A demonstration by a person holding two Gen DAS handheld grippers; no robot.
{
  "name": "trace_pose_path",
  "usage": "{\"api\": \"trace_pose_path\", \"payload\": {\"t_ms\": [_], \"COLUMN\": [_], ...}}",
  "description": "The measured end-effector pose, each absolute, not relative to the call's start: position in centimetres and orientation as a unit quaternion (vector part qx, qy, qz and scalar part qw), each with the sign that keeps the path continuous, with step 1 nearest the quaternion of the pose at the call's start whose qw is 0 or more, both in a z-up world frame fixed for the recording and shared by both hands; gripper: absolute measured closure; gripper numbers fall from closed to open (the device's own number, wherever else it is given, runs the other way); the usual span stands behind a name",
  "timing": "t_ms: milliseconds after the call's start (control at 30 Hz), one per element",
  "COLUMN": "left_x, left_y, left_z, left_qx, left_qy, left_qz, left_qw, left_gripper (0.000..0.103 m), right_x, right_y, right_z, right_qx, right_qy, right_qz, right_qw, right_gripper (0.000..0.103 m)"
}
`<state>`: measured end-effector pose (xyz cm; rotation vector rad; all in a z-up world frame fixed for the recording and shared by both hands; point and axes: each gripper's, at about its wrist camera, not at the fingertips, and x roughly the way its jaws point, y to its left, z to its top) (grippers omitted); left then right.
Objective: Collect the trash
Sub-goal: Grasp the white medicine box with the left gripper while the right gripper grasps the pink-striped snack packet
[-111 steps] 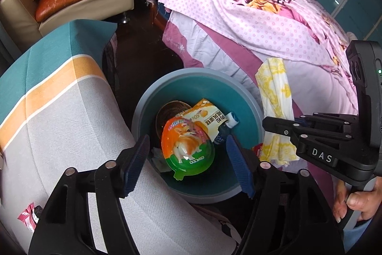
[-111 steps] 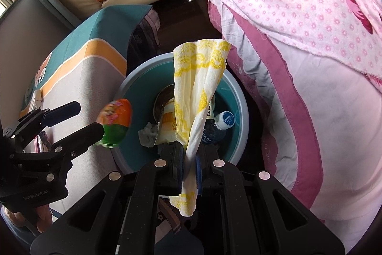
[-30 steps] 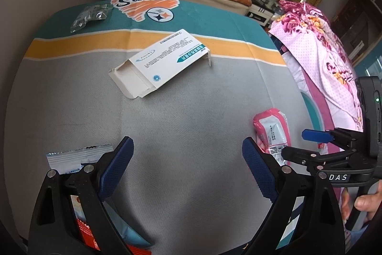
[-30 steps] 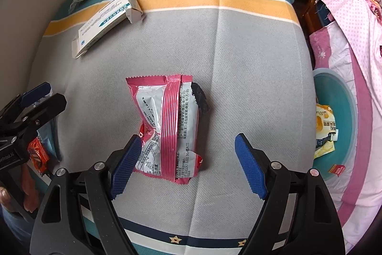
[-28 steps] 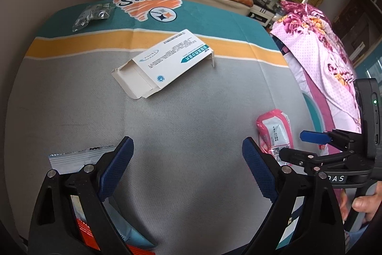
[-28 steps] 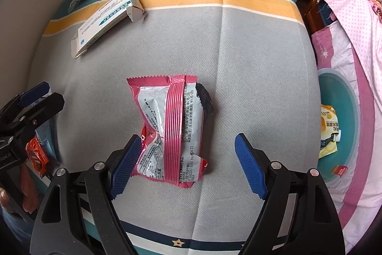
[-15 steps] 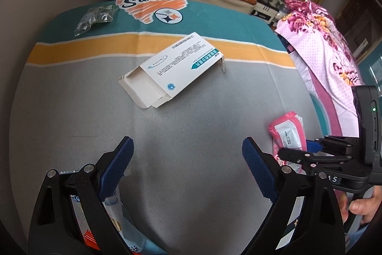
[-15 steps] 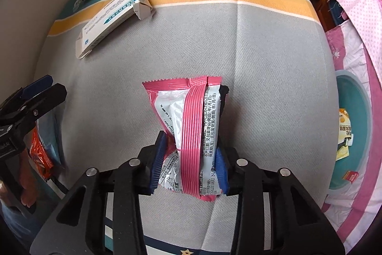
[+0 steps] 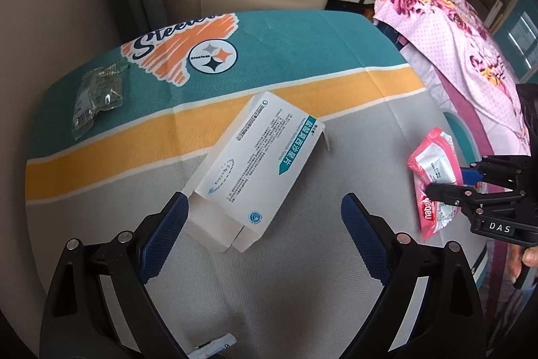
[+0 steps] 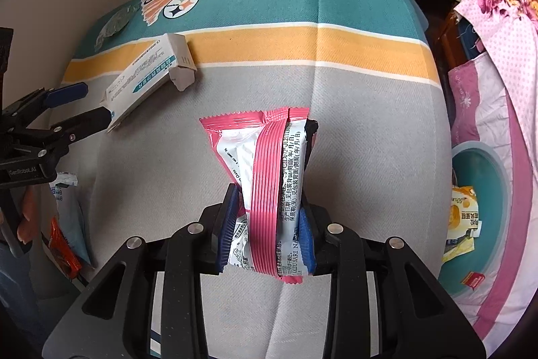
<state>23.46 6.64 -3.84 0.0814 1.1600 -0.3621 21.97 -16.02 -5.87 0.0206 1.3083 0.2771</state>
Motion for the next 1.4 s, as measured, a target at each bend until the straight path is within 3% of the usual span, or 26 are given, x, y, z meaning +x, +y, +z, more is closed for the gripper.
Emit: {"api": "trace_pose_path", "payload": {"t_ms": [667,833,1400], "left_x": [28.4,27.9,24.0], "left_y": [5.5,5.3,2.8], "left_z": [-8.1,-7.3,-2.1], "left_qx": [0.053,0.072,0.081], "left_qy": [0.580,0.558,0.530], "left_qz": [-0.183,-0.183,-0.132], "left_qw": [0.792,0.806,0.834], "left_gripper": [0.011,0.028,0.044], "right_x": [24.2,23.9,20.6], "right_y": [-17.4,-17.6,-21.2], "right_z": [-6.2,-6.1,-3.5], "right_qx": [0.028,0.032,0.057], "right_qy": [0.606,0.601,0.569], "right_qz": [0.144,0.144,0.134], "right_qw": [0.782,0.786,0.810], "right_gripper": [0.072,0.072,0.072]}}
